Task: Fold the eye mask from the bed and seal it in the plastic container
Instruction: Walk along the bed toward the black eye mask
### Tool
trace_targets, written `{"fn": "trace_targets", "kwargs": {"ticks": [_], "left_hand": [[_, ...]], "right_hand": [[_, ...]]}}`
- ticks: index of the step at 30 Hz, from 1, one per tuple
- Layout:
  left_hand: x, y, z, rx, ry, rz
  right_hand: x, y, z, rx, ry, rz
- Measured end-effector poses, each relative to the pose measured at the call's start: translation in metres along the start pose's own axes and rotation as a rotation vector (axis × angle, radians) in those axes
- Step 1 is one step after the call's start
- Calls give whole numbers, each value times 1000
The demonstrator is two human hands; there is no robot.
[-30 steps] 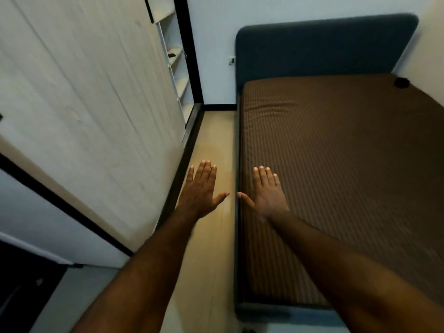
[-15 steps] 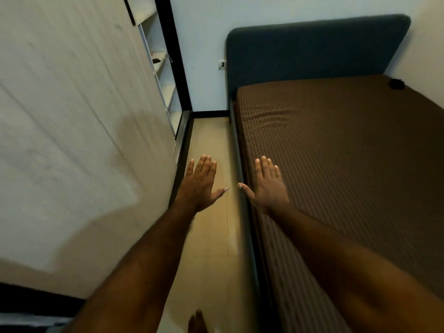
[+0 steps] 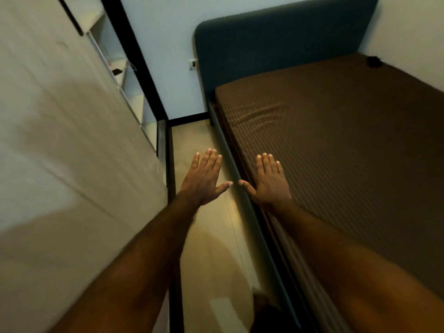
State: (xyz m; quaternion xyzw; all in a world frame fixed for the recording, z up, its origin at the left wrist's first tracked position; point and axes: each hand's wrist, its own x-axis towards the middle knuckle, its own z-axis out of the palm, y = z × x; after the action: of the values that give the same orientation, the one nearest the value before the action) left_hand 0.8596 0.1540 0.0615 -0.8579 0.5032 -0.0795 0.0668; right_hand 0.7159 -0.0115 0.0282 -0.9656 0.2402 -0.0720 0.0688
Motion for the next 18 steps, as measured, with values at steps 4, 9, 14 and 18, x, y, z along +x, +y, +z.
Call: {"fn": "trace_targets", "kwargs": {"ticks": [4, 9, 14, 18], "left_hand": [[67, -38, 11, 18, 33, 13], [173, -81, 5, 17, 56, 10], [276, -116, -3, -19, 68, 21], [337, -146, 11, -23, 44, 84]], "right_hand": [[80, 14, 7, 3, 30, 31], [186, 27, 6, 38, 42, 47], [284, 44, -5, 65, 68, 69], [347, 52, 3, 53, 72, 92]]}}
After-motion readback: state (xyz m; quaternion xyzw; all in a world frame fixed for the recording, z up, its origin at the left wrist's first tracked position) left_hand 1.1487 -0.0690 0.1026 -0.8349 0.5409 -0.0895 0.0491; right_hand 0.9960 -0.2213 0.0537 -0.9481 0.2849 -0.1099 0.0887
